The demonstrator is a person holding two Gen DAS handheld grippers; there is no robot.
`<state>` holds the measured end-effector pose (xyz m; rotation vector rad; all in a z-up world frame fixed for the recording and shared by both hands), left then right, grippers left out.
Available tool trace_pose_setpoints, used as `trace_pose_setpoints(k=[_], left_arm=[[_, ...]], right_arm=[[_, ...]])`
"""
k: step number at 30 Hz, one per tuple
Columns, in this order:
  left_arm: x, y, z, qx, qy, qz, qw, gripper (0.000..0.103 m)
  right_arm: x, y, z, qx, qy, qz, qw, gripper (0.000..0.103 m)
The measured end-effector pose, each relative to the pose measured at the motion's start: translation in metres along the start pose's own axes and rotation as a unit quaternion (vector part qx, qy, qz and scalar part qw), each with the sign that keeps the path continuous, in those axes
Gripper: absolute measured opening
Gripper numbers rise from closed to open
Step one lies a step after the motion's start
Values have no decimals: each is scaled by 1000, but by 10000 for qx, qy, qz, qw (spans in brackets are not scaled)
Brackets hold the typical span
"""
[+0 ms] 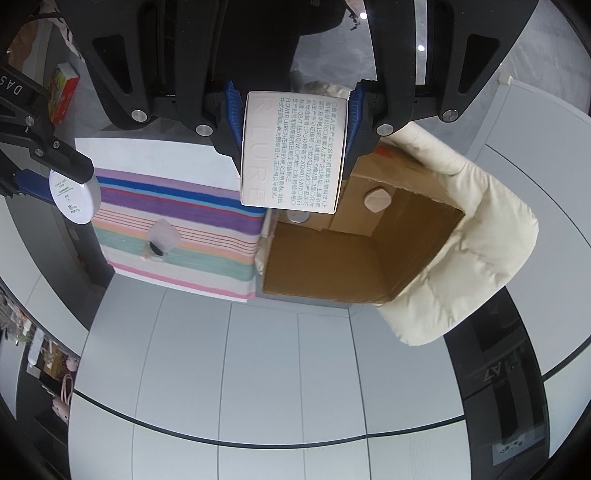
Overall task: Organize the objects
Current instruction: 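Lift and carry the cream box and white compact toward the cardboard box with both grippers, then lower the cream box into the cardboard box and open the left gripper while the right releases the compact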
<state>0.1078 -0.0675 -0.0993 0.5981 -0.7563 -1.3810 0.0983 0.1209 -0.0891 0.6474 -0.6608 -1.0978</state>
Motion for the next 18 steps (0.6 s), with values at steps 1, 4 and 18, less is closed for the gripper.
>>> trace_pose_setpoints(k=[1, 4, 18], left_arm=[[3, -2, 1, -14, 7, 18, 10000, 45], [15, -14, 5, -69, 52, 139, 9999, 45], [46, -75, 52, -10, 115, 250, 9996, 45]], right_arm=[[3, -3, 1, 7, 22, -1, 10000, 60], [8, -14, 6, 35, 52, -1, 10000, 60], [31, -80, 53, 90, 290, -43, 9995, 60]])
Point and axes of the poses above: each gripper's, at about its wrist camera, not at the fingertips, and y roughly against the way its jaws point, x to its left, z to its top, the point moved 1 cm from there along -y, roughly the way its jaws point, and after that the axes turned 8 degrees about -y, right-handed, at the moved point
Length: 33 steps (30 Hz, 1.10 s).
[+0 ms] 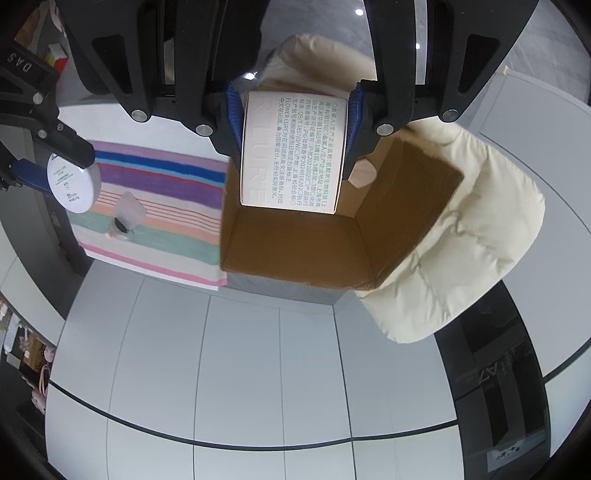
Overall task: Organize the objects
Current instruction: 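Lower the cream box into the cardboard box and open the left gripper while the right releases the compact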
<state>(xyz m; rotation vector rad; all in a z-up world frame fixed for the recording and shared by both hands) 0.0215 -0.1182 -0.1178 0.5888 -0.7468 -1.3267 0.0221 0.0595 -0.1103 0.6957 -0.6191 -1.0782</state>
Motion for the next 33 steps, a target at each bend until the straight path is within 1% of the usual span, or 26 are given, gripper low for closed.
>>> trace_pose_setpoints(k=[5, 9, 11, 17, 21, 23, 24, 25, 26, 27, 29, 33], left_arm=[[12, -28, 27, -87, 97, 124, 9998, 45], [22, -51, 43, -65, 189, 168, 9997, 45], [28, -63, 50, -42, 213, 246, 9995, 45], [53, -96, 51, 286, 480, 260, 9981, 45], [66, -106, 48, 402, 607, 306, 9969, 46], [70, -106, 47, 316, 517, 518, 9968, 52], [71, -107, 47, 323, 431, 628, 9966, 65], [72, -107, 47, 337, 414, 658, 9964, 74], [74, -107, 47, 363, 431, 681, 9961, 90], [77, -107, 47, 376, 480, 718, 9956, 97], [82, -107, 46, 385, 571, 699, 9952, 97], [86, -111, 45, 499, 629, 635, 9948, 97]], right_arm=[[10, -35, 24, 92, 93, 106, 9999, 60], [20, -64, 39, 182, 205, 190, 9994, 60], [25, -77, 47, 237, 225, 240, 9992, 60], [45, -111, 68, 278, 354, 336, 9984, 60], [56, -128, 78, 302, 431, 391, 9978, 60], [62, -136, 82, 307, 478, 490, 9972, 60], [64, -139, 84, 331, 525, 581, 9964, 62], [66, -142, 84, 373, 567, 659, 9955, 76], [66, -144, 85, 375, 553, 640, 9957, 86], [66, -146, 87, 317, 502, 578, 9966, 97], [62, -145, 88, 206, 410, 527, 9976, 98], [53, -149, 91, 292, 161, 544, 9980, 98]])
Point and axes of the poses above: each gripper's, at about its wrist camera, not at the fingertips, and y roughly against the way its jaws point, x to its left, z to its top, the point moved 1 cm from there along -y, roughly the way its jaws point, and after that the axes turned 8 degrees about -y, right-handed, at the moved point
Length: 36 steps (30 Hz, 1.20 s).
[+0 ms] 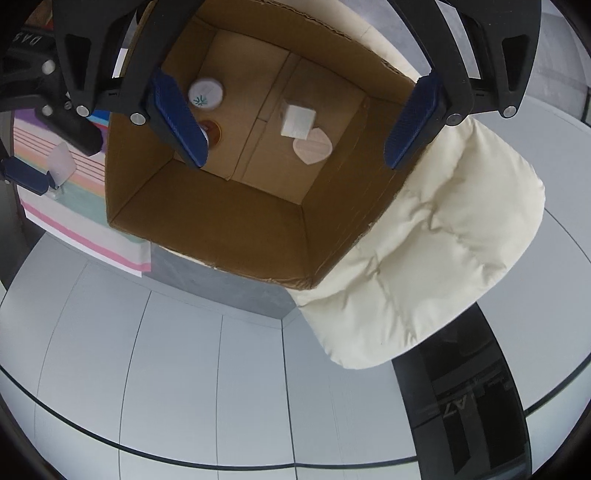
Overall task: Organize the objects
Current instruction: 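Lower the cream box into the cardboard box and open the left gripper while the right releases the compact, then withdraw both grippers from the cardboard box back toward the striped cloth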
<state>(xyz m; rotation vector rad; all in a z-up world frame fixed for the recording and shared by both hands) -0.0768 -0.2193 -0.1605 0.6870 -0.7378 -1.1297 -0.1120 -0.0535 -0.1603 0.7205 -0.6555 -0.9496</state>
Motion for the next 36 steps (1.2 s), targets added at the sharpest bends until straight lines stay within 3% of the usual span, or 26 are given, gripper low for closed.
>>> trace_pose_setpoints(k=[18, 36], left_arm=[[-4, 13, -2, 71, -49, -216, 9997, 97], [-11, 58, -32, 23, -277, -376, 9989, 97]], right_arm=[[-8, 17, -5, 3, -83, -124, 9999, 98], [-18, 62, -30, 27, -389, -7, 9992, 98]])
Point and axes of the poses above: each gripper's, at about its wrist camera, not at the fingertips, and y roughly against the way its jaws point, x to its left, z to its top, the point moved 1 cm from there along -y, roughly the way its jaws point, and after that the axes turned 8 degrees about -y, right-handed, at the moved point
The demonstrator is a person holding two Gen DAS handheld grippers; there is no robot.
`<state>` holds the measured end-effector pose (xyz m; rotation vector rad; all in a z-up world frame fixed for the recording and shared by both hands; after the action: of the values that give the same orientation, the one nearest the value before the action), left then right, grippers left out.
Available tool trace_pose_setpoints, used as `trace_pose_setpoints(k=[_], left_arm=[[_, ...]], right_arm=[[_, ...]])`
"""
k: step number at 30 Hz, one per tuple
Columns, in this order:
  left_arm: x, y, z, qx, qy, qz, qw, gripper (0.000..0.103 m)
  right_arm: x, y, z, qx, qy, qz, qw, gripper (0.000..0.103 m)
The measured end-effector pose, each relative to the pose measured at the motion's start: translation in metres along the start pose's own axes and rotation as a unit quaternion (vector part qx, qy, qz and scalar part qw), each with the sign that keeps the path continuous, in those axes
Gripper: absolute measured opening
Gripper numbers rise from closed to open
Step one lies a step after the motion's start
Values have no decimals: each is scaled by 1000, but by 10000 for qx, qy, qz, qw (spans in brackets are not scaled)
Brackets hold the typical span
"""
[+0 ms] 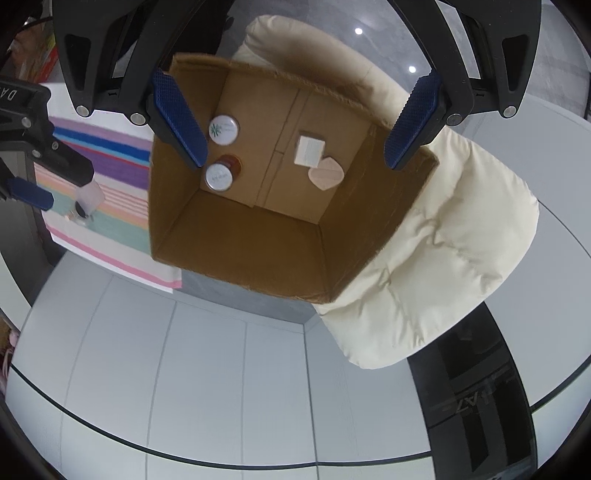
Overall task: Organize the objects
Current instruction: 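Withdraw both grippers from the cardboard box back toward the striped cloth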
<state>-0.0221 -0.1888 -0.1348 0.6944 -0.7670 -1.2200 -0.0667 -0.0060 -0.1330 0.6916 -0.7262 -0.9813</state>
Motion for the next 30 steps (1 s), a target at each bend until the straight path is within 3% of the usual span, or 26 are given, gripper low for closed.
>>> trace_pose_setpoints(k=[19, 30], left_arm=[[-28, 54, -62, 41, -271, -562, 9980, 97], [-54, 82, -92, -79, -551, -509, 9972, 97]], right_arm=[[-7, 52, -69, 10, -172, -24, 9998, 98], [-15, 92, -108, 20, -306, 41, 9995, 98]])
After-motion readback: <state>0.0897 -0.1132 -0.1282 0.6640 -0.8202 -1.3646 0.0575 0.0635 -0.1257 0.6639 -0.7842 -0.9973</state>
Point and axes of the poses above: each gripper's, at about its wrist camera, not at the fingertips, and y roughly against the way its jaws point, x to its left, z to its top, the point moved 1 cm from there along -y, roughly the way its jaws point, and after that the axes turned 8 degrees about -y, right-handed, at the moved point
